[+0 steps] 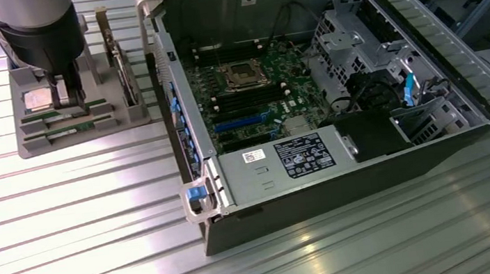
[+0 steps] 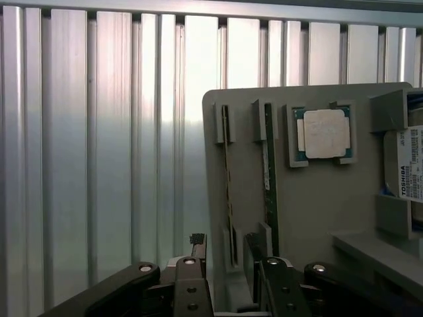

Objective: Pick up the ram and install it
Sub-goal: 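Pick up the ram and move it above insertion slot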

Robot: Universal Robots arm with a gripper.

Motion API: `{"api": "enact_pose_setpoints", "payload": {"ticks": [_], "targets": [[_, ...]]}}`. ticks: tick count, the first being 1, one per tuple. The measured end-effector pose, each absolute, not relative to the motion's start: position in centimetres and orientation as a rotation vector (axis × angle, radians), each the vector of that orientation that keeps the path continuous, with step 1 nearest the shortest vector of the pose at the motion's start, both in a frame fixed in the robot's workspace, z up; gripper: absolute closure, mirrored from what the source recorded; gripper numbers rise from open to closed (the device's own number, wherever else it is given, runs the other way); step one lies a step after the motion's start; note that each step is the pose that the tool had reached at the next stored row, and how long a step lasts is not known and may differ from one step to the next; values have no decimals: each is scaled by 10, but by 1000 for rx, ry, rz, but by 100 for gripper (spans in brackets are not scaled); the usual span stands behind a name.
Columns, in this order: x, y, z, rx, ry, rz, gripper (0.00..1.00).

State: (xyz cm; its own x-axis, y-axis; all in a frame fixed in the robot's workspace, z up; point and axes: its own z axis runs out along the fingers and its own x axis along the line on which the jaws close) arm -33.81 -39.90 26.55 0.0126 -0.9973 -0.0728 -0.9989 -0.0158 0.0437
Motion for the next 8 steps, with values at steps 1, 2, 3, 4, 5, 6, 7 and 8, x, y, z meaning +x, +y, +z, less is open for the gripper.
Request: {"api": "enact_pose_setpoints", "payload": {"ticks": [1,2,3,4,5,6,7,8], "targets": [[-338,-399,265,-2221,2190,129,64],[-338,-399,264,-2221,2190,129,64],[-339,-399,264,-2221,2190,129,64],[-339,-399,263,-2221,2189,129,64],[-339,-399,262,-2221,2189,130,64],[-340,-399,261,-2221,2189,130,64],[-340,-399,260,-2221,2189,130,64],[-340,-399,260,-2221,2189,130,64]]}}
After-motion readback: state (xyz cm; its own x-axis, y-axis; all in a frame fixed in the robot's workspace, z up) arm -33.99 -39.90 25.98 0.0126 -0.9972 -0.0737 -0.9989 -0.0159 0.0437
